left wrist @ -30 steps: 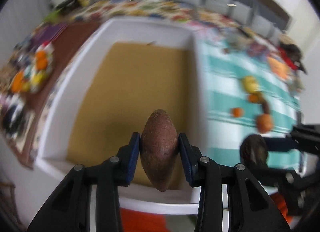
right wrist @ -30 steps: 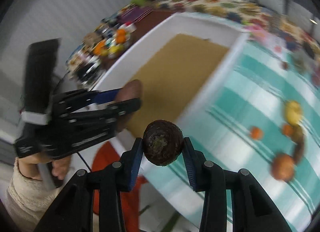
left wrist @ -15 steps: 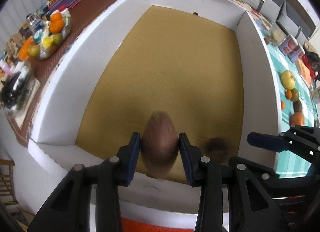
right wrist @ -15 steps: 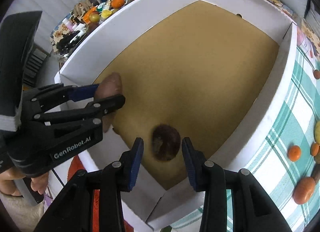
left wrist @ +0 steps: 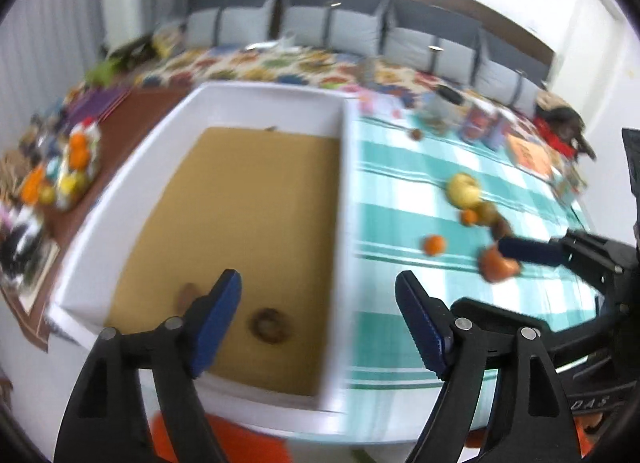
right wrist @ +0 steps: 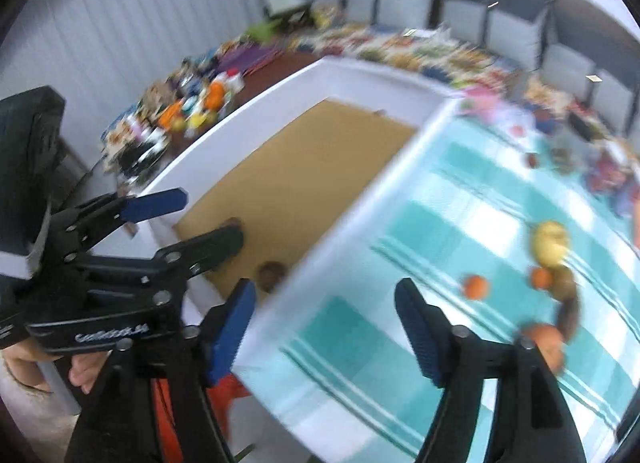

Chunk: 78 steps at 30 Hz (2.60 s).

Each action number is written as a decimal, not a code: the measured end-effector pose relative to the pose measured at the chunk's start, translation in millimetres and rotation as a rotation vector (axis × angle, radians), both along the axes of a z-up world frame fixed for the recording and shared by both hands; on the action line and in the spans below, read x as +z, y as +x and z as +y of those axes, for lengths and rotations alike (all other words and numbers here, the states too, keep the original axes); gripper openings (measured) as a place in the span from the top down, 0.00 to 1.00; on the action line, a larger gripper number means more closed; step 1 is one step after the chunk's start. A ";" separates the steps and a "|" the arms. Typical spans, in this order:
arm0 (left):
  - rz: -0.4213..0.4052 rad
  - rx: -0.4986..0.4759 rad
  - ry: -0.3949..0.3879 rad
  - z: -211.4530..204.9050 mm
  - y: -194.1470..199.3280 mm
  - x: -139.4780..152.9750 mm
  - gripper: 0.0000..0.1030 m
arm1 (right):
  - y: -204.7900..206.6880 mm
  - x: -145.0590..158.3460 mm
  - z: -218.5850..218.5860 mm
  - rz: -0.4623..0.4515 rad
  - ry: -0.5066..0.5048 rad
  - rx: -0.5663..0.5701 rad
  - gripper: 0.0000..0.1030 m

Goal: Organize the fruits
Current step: 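Open both tools to drop the fruits into the box, then withdraw, then grasp the small orange on the cloth with the left tool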

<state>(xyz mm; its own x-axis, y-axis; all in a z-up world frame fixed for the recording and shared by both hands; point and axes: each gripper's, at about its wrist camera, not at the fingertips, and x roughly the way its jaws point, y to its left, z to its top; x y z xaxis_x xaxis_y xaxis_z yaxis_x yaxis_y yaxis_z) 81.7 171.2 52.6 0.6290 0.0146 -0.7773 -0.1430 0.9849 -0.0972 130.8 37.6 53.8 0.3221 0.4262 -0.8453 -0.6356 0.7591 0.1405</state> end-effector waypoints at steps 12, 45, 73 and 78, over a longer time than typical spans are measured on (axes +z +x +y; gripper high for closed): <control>0.142 -0.250 -0.059 -181.4 -1.2 -115.5 0.20 | -47.3 -85.4 -232.9 -0.010 -0.071 -0.443 0.19; 0.038 -0.243 0.082 -197.0 -1.5 -177.6 0.07 | -55.0 -159.6 -269.1 -0.099 -0.107 -0.592 0.14; 0.033 -0.245 0.008 -142.6 155.8 -169.7 0.74 | -55.6 -164.4 -261.5 -0.082 -0.135 -0.569 0.00; 0.038 -0.302 -0.095 -143.3 127.3 -157.3 0.75 | -54.3 -164.0 -261.5 -0.079 -0.131 -0.574 0.00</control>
